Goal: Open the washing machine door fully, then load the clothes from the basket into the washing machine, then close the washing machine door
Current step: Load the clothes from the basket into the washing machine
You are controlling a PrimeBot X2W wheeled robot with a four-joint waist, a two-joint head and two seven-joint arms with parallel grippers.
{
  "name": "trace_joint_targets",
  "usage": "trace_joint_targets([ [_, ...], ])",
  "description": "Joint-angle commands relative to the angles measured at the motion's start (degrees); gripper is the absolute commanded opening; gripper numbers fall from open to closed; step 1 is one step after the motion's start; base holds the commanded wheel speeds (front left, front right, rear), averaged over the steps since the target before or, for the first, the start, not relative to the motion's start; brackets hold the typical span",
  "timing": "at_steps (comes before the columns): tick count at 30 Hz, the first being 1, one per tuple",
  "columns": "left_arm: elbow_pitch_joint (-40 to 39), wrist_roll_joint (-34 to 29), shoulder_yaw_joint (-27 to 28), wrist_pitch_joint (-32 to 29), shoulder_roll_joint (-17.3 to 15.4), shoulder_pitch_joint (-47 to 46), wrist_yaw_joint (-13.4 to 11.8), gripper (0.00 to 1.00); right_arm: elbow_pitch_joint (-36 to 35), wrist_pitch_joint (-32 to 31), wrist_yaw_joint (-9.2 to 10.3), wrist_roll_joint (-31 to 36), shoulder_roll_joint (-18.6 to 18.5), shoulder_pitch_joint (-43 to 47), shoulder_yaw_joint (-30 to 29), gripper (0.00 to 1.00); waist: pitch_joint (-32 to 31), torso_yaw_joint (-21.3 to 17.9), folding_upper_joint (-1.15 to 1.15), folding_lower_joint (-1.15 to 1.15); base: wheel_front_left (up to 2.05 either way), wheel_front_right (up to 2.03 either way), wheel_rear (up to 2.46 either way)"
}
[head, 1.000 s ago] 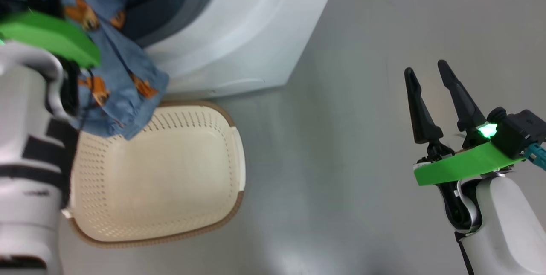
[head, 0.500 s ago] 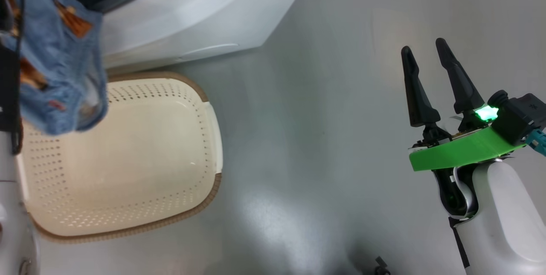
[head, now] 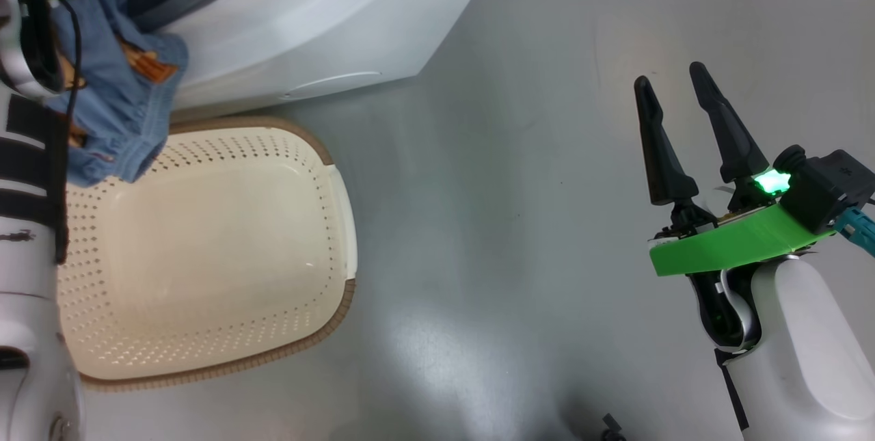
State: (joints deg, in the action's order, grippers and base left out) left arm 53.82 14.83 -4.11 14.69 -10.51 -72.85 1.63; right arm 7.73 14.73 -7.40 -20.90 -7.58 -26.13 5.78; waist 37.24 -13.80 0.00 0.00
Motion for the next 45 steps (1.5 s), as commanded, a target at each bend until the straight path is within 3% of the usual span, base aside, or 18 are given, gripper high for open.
trace_joint_targets([
  [1,-0.80,-0.64,0.66,0.30,-1.94,-0.91,0.44,1.00,-1.14,0.27,-0.09,0.33,-0.34,0.11,1.25,1.00,-0.45,0.45,0.00,0.00,0.00,0.00,0.00],
  [20,-7.22,-0.92,3.34,0.30,-0.05,9.43,4.24,1.00,-0.12,0.27,-0.09,0.34,-0.56,1.14,1.02,1.00,-5.33,3.58,0.00,0.00,0.00,0.00,0.00],
  [45,-31.34,-0.53,6.36,0.30,3.14,38.89,5.67,1.00,0.37,0.27,-0.09,0.43,-1.44,3.87,-0.13,1.00,-12.40,7.47,0.00,0.00,0.00,0.00,0.00],
])
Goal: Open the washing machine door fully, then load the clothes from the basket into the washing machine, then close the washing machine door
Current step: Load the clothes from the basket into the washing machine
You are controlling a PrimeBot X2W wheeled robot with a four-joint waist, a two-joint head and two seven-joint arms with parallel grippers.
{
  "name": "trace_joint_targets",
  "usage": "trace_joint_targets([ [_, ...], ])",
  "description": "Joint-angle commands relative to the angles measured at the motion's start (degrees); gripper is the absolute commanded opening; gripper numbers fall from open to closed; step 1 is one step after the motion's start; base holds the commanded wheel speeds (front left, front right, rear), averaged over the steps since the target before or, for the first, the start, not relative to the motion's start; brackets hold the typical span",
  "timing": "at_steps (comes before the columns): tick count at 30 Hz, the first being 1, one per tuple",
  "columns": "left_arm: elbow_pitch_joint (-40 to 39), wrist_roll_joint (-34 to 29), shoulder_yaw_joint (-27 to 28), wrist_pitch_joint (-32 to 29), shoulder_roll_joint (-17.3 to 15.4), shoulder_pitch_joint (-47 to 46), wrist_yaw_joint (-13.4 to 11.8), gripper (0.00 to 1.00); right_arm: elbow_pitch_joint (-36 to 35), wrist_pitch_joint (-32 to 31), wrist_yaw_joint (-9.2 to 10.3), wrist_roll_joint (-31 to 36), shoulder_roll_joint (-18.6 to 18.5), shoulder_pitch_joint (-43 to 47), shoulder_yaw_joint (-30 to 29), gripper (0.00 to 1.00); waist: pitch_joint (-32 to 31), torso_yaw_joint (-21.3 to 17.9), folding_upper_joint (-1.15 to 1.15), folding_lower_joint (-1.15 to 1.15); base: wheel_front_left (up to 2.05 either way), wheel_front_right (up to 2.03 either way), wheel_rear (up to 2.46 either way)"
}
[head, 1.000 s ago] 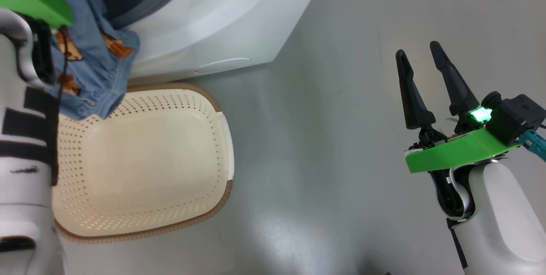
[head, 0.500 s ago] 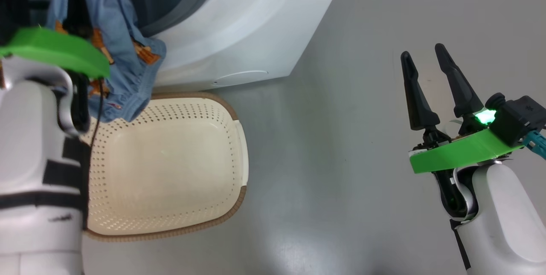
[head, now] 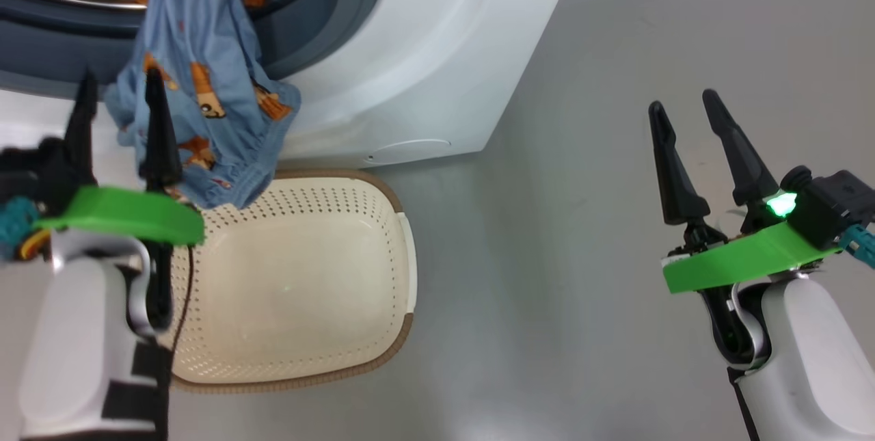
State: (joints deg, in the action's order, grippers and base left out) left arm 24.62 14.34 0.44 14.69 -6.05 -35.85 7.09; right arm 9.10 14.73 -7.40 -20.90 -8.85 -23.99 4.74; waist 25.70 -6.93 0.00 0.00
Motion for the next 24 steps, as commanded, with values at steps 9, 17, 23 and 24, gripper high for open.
trace_joint_targets([
  [9,-7.35,0.35,2.59,0.30,0.43,10.99,0.10,1.00,-0.93,0.27,-0.09,0.24,-0.24,2.44,1.04,1.00,-1.63,1.05,0.00,0.00,0.00,0.00,0.00],
  [17,-10.64,1.33,2.25,0.30,2.05,15.67,-0.36,1.00,-0.81,0.27,-0.09,0.24,-0.31,2.90,1.00,1.00,-1.65,1.22,0.00,0.00,0.00,0.00,0.00],
  [23,-11.45,1.74,1.62,0.30,2.60,17.10,-0.70,1.00,-0.73,0.27,-0.09,0.18,-0.53,2.93,1.12,1.00,-1.34,1.36,0.00,0.00,0.00,0.00,0.00],
  [24,-11.42,1.78,1.55,0.30,2.64,17.18,-0.72,1.00,-0.71,0.27,-0.09,0.16,-0.55,2.91,1.18,1.00,-1.32,1.33,0.00,0.00,0.00,0.00,0.00],
])
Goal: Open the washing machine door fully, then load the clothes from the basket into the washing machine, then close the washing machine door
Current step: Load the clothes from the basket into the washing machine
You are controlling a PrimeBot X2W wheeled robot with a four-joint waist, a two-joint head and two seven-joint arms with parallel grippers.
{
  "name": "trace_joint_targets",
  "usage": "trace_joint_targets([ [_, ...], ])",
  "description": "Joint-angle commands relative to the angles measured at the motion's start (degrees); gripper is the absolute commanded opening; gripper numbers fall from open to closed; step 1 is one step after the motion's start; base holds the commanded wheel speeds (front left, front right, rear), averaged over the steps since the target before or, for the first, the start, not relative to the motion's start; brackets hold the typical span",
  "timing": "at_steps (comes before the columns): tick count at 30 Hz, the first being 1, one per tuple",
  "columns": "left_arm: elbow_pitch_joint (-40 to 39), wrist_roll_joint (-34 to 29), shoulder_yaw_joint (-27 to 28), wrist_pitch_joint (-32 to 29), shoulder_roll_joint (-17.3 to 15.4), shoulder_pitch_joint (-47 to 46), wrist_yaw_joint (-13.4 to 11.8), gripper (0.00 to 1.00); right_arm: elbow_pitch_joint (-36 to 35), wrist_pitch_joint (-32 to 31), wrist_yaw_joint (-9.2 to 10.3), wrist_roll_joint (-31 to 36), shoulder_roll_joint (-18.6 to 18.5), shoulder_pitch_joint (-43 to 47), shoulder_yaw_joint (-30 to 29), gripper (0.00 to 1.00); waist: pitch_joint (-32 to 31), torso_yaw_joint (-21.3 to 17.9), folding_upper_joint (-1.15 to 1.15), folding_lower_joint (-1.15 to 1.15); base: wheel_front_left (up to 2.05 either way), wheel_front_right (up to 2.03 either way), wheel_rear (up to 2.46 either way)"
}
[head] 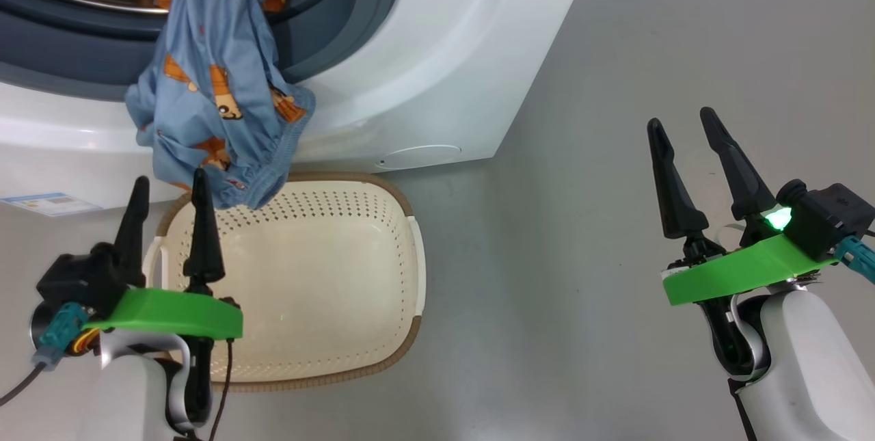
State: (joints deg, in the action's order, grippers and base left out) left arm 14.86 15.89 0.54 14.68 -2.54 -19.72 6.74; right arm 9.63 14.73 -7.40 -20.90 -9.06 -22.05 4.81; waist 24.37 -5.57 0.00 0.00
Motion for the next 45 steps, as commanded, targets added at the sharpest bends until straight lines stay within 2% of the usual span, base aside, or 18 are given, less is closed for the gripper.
trace_joint_targets([
  [1,-1.51,0.32,1.42,0.31,-0.82,1.16,-0.39,1.00,-1.22,0.27,-0.09,0.15,-0.35,0.96,1.16,1.00,0.00,-0.07,0.00,0.00,0.00,0.00,0.00],
  [6,1.37,2.10,0.97,0.23,-0.78,1.06,-0.11,1.00,-1.20,0.27,-0.09,0.11,-0.42,0.88,1.21,1.00,0.20,-0.30,0.00,0.00,0.00,0.00,0.00],
  [10,6.02,3.04,0.30,-0.19,-1.94,-0.74,0.19,1.00,-1.30,0.27,-0.09,0.04,-0.49,0.61,1.25,1.00,0.91,-0.45,0.00,0.00,0.00,0.00,0.00],
  [16,18.14,5.04,-0.56,-1.71,-3.88,-6.95,0.51,1.00,-1.38,0.27,-0.09,0.06,-0.36,-0.20,1.88,1.00,2.56,-1.22,0.00,0.00,0.00,0.00,0.00],
  [19,24.92,7.93,-0.92,-2.80,-4.82,-11.10,0.67,1.00,-1.37,0.27,-0.09,0.04,-0.33,-0.85,2.38,1.00,3.54,-2.05,0.00,0.00,0.00,0.00,0.00],
  [30,39.94,18.66,-8.99,-3.46,-12.24,-22.86,0.73,1.00,-1.99,0.27,-0.09,-0.03,-0.07,-2.11,2.50,1.00,8.25,-5.71,0.00,0.00,0.00,0.00,0.00],
  [36,44.09,19.78,-12.30,-2.90,-14.71,-27.10,0.74,1.00,-2.32,0.27,-0.09,-0.03,0.23,-2.57,2.09,1.00,10.45,-7.15,0.00,0.00,0.00,0.00,0.00],
  [38,45.08,19.45,-15.38,-2.32,-16.25,-29.27,0.74,1.00,-2.68,0.27,-0.09,-0.01,0.40,-3.00,1.90,1.00,11.66,-7.78,0.00,0.00,0.00,0.00,0.00],
  [45,44.19,19.69,-21.01,-0.14,-16.85,-32.01,0.74,1.00,-2.78,0.27,-0.09,0.37,1.02,-3.23,1.45,1.00,12.29,-7.78,0.00,0.00,0.00,0.00,0.00],
])
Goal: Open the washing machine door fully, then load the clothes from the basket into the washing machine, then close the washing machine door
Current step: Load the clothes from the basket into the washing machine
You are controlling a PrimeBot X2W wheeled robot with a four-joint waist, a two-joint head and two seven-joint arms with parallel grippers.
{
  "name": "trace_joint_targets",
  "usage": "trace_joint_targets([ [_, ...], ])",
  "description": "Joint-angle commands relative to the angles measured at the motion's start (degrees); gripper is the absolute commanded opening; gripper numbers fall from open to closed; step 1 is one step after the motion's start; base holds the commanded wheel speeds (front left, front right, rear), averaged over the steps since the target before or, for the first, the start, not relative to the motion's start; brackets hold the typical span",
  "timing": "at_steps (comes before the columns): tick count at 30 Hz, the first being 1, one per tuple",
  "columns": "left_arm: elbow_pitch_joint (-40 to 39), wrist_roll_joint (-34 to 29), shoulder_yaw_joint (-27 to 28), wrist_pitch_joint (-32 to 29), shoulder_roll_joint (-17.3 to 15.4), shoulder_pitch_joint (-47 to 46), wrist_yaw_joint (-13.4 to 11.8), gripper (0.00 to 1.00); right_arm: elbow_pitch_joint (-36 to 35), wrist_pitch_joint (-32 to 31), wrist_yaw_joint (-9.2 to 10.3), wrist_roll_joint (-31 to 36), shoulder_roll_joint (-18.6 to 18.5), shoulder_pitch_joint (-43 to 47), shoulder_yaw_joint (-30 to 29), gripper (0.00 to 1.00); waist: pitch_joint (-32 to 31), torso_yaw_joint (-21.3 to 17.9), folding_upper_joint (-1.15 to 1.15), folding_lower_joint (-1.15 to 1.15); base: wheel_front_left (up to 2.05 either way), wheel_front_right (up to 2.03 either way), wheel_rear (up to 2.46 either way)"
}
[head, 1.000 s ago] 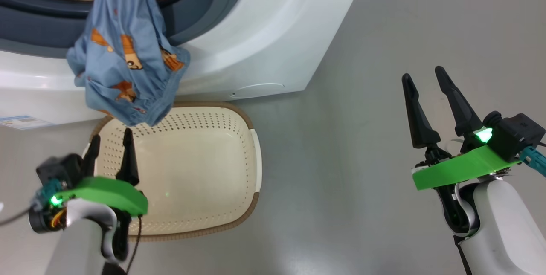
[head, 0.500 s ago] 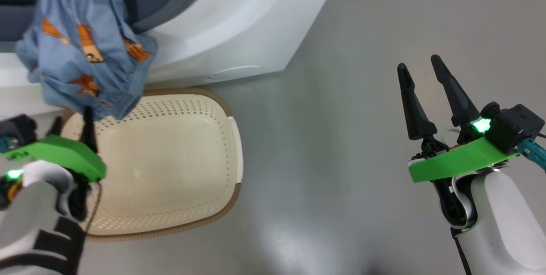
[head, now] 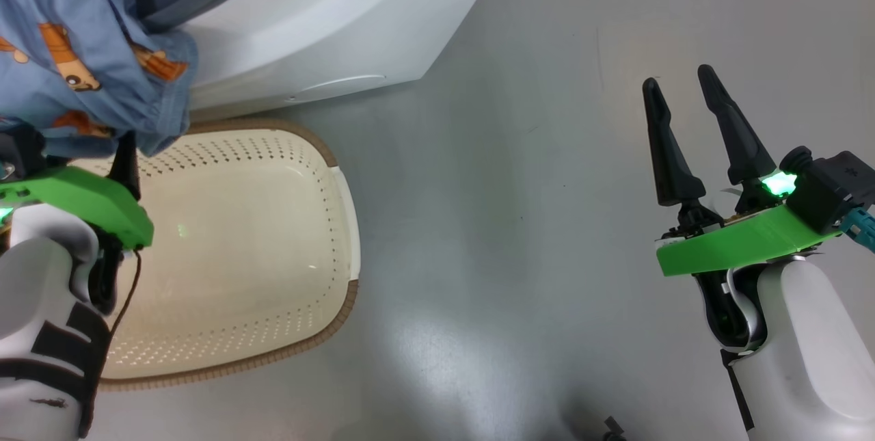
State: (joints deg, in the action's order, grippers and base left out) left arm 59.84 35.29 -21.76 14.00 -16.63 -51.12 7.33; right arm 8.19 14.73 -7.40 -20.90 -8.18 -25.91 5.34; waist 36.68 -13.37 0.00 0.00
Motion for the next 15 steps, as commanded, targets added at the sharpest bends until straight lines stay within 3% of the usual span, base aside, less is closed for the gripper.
trace_joint_targets([
  [1,-1.18,0.20,0.84,0.72,-2.76,-0.91,0.15,1.00,-1.29,0.27,-0.09,0.39,0.20,0.60,0.91,1.00,-0.06,0.11,0.00,0.00,0.00,0.00,0.00],
  [6,-5.59,-0.46,1.95,0.96,-2.65,-1.70,0.15,1.00,-1.19,0.27,-0.09,0.45,0.18,0.33,0.83,1.00,-0.33,0.82,0.00,0.00,0.00,0.00,0.00],
  [7,-6.47,-0.79,2.25,0.97,-2.45,-1.38,0.15,0.67,-1.17,0.27,-0.09,0.50,0.19,0.33,0.84,1.00,-0.50,0.94,0.00,0.00,0.00,0.00,0.00],
  [8,-7.22,-1.02,2.59,0.97,-2.22,-1.01,0.15,0.00,-1.14,0.27,-0.09,0.51,0.19,0.33,0.85,1.00,-0.69,1.06,0.00,0.00,0.00,0.00,0.00],
  [15,-9.32,-1.25,3.43,0.99,-0.84,2.27,0.15,0.00,-0.62,0.27,-0.09,0.39,0.09,0.51,1.23,1.00,-2.55,1.64,0.00,0.00,0.00,0.00,0.00],
])
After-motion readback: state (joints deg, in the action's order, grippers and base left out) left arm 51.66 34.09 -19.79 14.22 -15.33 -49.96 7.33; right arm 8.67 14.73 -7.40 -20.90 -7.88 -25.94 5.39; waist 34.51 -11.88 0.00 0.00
